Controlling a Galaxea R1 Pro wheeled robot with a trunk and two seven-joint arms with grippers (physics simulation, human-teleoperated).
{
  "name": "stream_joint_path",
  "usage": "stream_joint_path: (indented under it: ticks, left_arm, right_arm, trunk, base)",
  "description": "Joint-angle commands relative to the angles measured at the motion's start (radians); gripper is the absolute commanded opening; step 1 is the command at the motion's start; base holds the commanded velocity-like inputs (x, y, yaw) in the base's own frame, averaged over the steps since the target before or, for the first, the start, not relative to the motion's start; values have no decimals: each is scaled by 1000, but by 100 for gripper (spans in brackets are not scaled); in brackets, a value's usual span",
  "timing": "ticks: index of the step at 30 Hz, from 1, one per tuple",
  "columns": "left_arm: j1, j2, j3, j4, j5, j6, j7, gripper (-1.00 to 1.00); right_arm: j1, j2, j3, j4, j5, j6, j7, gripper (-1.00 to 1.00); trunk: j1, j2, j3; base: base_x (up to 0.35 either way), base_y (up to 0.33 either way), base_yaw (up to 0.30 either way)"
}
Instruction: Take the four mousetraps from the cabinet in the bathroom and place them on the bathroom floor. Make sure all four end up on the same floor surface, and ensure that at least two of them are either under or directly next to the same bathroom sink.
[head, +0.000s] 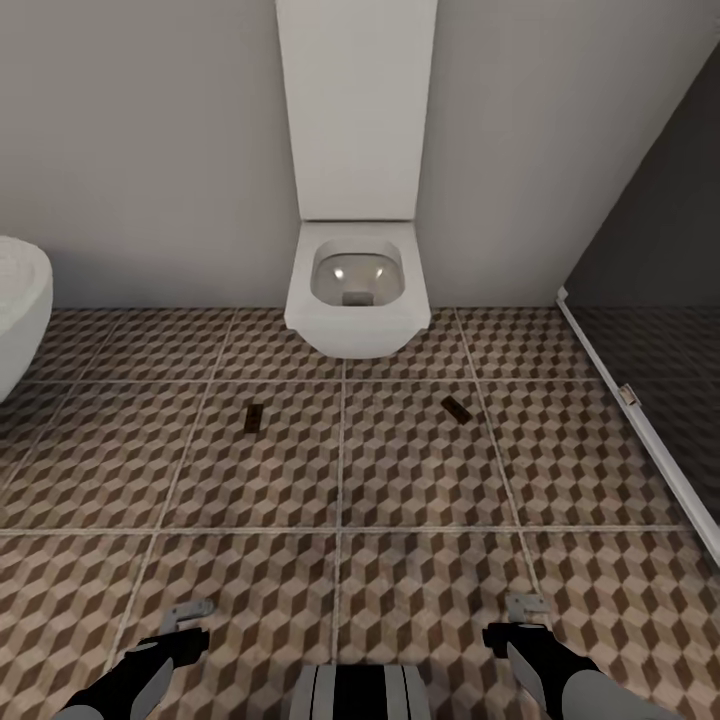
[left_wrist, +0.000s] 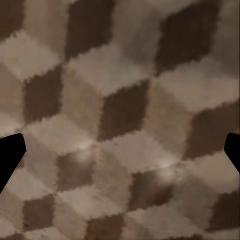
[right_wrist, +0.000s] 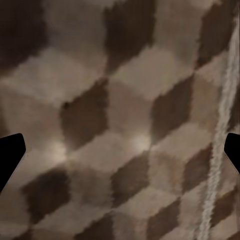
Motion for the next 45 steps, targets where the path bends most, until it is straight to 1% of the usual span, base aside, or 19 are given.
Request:
stream_joint_path:
  ticks: [1,45]
  left_arm:
    - [0,1,-9,-3,9,6,6,100]
    - [0,1,-10,-4,7,4,11,100]
  right_arm:
    - [0,0,0,-2,1,6,-2,100]
    - [0,2,0,-2,1,5,1,100]
  trunk:
    - [-1,0,3]
    - [-20,10,174]
  base:
    - [0,0,0]
    - [0,0,0]
